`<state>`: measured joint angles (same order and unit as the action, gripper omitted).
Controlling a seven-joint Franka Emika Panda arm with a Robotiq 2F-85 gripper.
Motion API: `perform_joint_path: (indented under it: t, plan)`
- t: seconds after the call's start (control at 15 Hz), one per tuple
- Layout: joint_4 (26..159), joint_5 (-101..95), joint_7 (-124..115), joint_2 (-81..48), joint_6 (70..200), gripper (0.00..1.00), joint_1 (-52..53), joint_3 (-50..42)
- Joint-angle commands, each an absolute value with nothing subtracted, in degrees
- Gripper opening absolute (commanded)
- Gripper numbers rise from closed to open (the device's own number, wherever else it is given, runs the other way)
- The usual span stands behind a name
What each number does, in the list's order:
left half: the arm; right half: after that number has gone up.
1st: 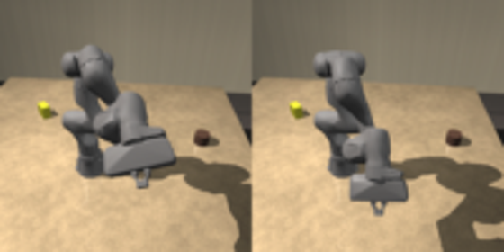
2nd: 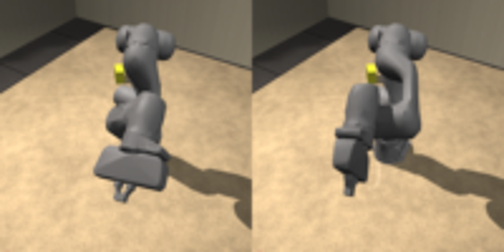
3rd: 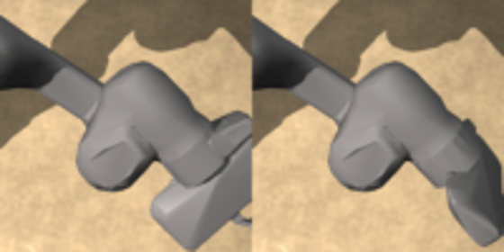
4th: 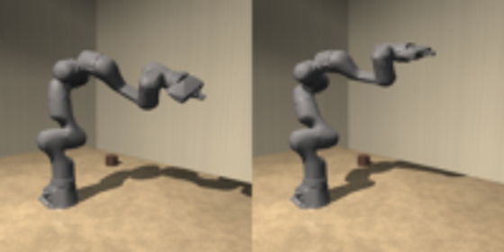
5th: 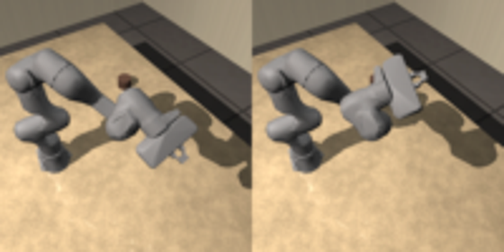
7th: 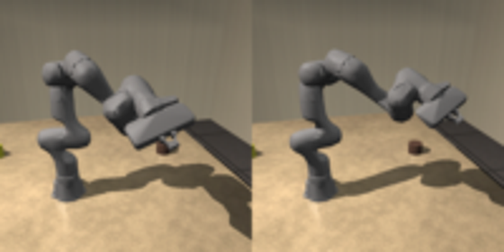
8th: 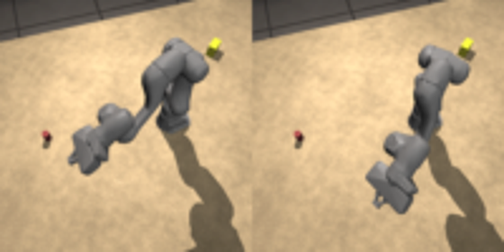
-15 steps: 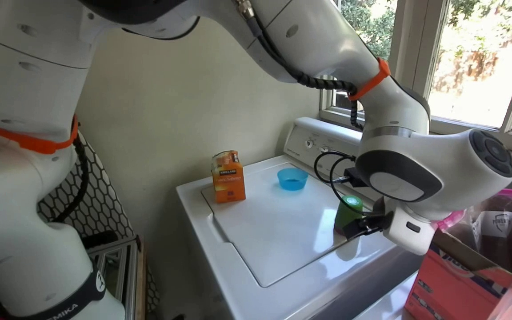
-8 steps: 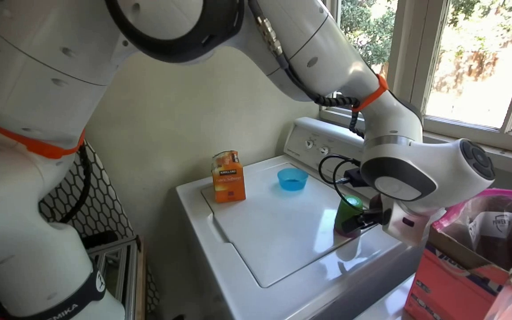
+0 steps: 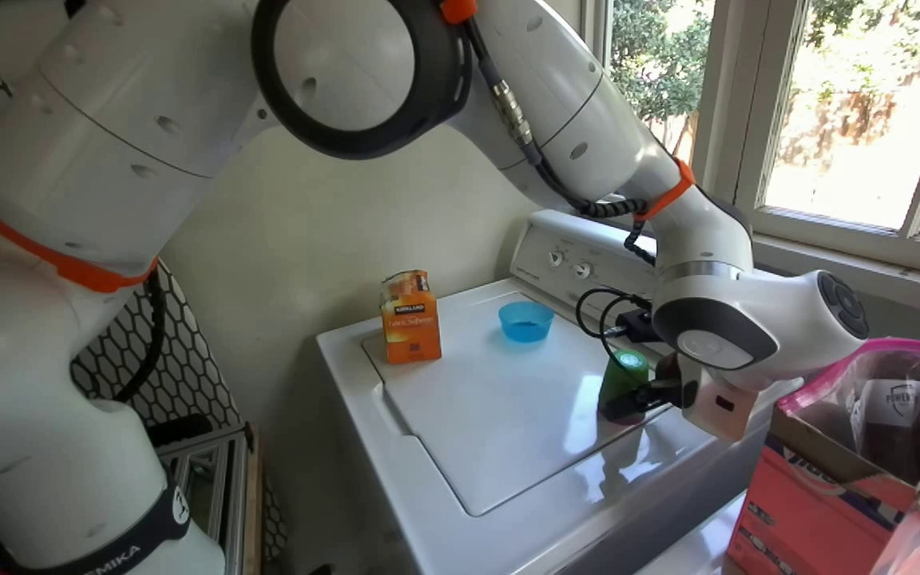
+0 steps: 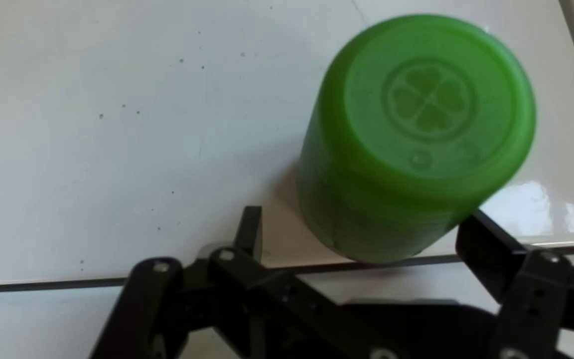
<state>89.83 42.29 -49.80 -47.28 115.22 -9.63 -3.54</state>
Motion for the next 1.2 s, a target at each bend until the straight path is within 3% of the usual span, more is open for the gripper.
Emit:
perform_joint_path:
  t: [0.0, 1.07, 1.13]
  plan:
    - [85.7, 42.0, -50.5, -50.3, 113.9, 1.0, -9.3, -4.0]
    - [80.3, 49.9, -44.0, -51.8, 97.4, 1.0, -13.6, -1.8]
    - [80.1, 50.0, -44.1, -51.9, 97.1, 0.87, -13.5, -1.9]
